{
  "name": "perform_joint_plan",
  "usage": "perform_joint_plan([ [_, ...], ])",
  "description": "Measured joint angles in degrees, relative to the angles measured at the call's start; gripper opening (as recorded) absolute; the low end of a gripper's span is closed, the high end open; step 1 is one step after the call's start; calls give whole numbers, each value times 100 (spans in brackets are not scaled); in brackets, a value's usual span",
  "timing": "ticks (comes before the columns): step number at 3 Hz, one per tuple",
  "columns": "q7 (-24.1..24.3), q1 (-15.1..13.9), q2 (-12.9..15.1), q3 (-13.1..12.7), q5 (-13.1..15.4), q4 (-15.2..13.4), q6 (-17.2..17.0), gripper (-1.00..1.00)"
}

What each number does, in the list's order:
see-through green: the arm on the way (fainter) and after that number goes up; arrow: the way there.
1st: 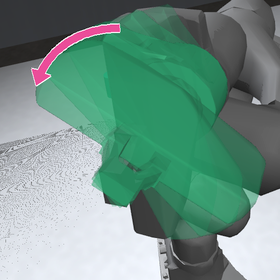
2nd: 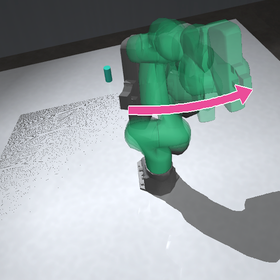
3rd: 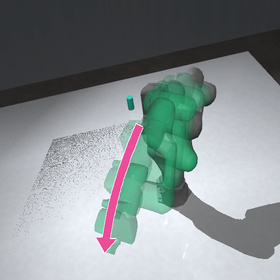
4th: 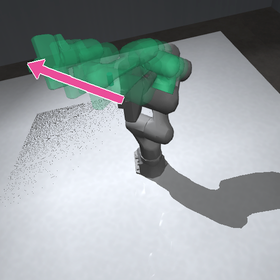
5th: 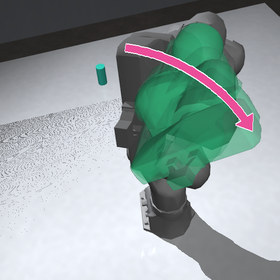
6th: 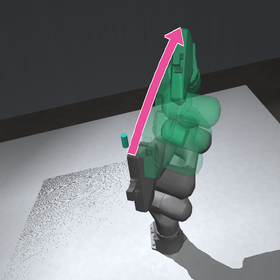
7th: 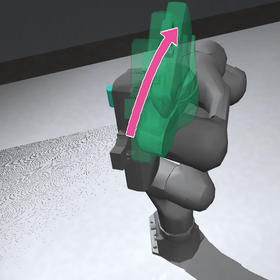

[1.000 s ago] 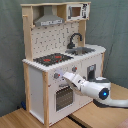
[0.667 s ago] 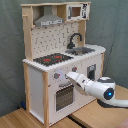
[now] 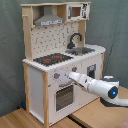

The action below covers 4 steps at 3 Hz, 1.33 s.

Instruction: Play with the kitchen

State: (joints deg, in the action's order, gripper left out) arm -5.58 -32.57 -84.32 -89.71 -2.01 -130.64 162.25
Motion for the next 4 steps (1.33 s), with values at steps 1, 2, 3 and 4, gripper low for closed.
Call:
perform_joint_plan([
  [1,-611,172,-11,54,10,0,-184,100],
  [2,-1087,439,-25,69,28,-6,-515,100],
  [3,-1394,819,-64,70,56,-22,-985,100],
  [4,-1537,1204,-81,69,108,-60,-1436,100],
])
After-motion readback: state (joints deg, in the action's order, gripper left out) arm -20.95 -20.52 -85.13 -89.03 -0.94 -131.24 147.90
